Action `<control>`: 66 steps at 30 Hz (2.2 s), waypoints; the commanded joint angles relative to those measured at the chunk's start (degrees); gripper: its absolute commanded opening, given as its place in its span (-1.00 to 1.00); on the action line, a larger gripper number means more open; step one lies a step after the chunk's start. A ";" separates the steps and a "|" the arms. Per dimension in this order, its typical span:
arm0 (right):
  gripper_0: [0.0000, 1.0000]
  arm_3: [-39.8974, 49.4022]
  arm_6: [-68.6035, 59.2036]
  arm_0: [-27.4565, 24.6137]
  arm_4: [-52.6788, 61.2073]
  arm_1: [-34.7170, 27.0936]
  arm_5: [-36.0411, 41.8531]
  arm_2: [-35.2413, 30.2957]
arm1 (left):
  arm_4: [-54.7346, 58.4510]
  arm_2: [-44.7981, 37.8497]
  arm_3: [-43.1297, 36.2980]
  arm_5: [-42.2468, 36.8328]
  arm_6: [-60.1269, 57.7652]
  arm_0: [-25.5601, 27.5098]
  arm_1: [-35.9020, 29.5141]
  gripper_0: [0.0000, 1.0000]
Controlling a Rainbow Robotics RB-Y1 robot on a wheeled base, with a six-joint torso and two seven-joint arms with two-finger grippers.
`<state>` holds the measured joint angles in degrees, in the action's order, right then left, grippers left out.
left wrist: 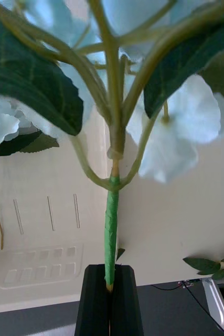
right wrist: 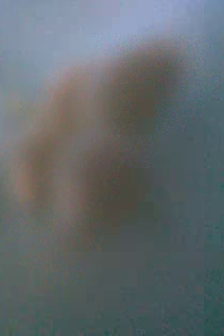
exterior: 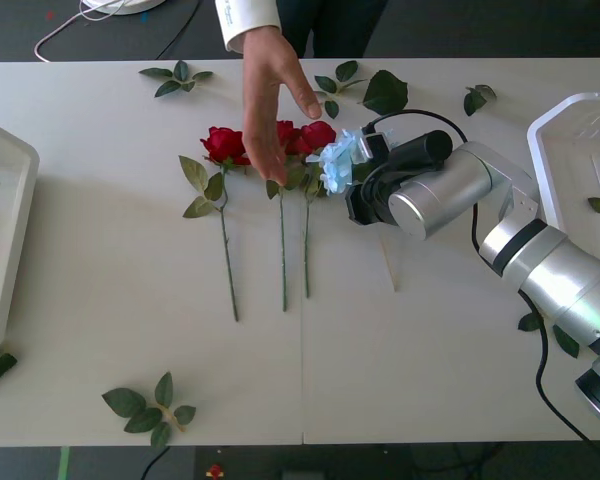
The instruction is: Place the red flowers into the right box and the blue flowers into the left box. If a person shows an open palm, hand one flower to the person first, then continue sorting.
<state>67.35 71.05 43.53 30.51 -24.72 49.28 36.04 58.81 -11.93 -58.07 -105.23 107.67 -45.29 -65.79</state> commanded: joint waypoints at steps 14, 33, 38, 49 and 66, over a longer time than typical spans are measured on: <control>-1.00 27.31 -1.70 -13.20 4.39 -10.44 -9.91 -13.10 | -0.54 0.50 -0.02 0.55 -0.36 -0.42 -3.46 -1.00; -1.00 46.91 1.55 -18.74 -3.70 -4.82 -26.61 -23.65 | -0.54 0.50 -0.02 0.55 -0.36 -0.42 -3.46 -1.00; -1.00 46.91 2.08 -14.96 -6.07 -1.65 -28.36 -21.19 | -0.54 0.50 -0.02 0.55 -0.36 -0.42 -3.46 -1.00; -1.00 46.82 2.52 -11.09 -11.43 1.25 -32.76 -17.85 | -0.54 0.50 -0.02 0.55 -0.36 -0.42 -3.46 -1.00; -1.00 45.76 3.22 -10.92 -13.63 1.25 -35.22 -17.24 | -0.54 0.50 -0.02 0.55 -0.36 -0.42 -3.46 -1.00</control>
<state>112.12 71.18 30.22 17.41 -24.73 15.67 18.23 58.69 -11.91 -57.83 -105.15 107.67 -45.29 -65.80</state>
